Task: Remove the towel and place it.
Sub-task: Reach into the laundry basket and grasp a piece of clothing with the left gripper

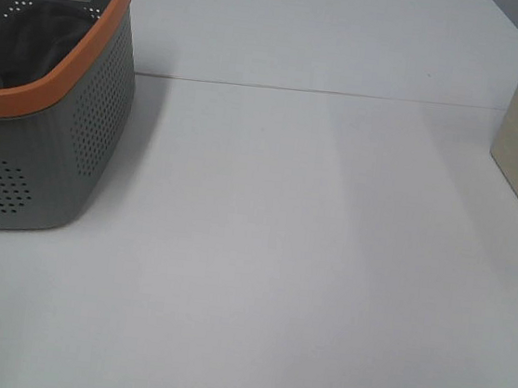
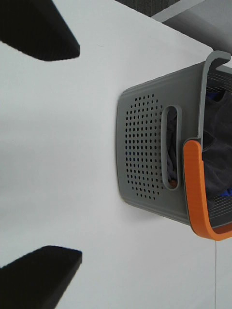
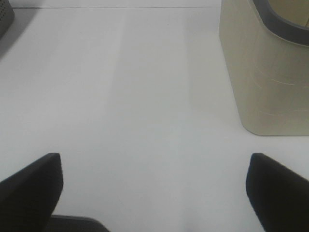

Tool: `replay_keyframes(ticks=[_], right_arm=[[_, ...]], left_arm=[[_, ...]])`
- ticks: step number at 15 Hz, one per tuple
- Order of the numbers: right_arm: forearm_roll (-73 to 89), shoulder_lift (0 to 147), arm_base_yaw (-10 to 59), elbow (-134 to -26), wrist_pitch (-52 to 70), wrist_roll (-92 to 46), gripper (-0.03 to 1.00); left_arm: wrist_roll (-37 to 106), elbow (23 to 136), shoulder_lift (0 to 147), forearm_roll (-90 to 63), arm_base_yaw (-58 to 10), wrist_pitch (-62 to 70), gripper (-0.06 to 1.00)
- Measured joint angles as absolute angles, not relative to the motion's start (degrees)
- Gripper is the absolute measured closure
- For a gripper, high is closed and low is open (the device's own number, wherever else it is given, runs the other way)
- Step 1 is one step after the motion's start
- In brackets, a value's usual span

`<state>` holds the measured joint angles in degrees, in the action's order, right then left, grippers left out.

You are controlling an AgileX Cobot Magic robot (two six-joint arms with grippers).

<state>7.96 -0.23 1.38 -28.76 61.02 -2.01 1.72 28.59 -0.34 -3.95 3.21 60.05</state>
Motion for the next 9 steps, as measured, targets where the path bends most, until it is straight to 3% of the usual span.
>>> replay_keyframes(ticks=[9], right_arm=[[7.96,-0.23,1.38,-28.76,61.02,-2.01,0.04]], left_arm=[[1.72,28.59,-0.34,-3.27,3.21,60.05,-0.04]])
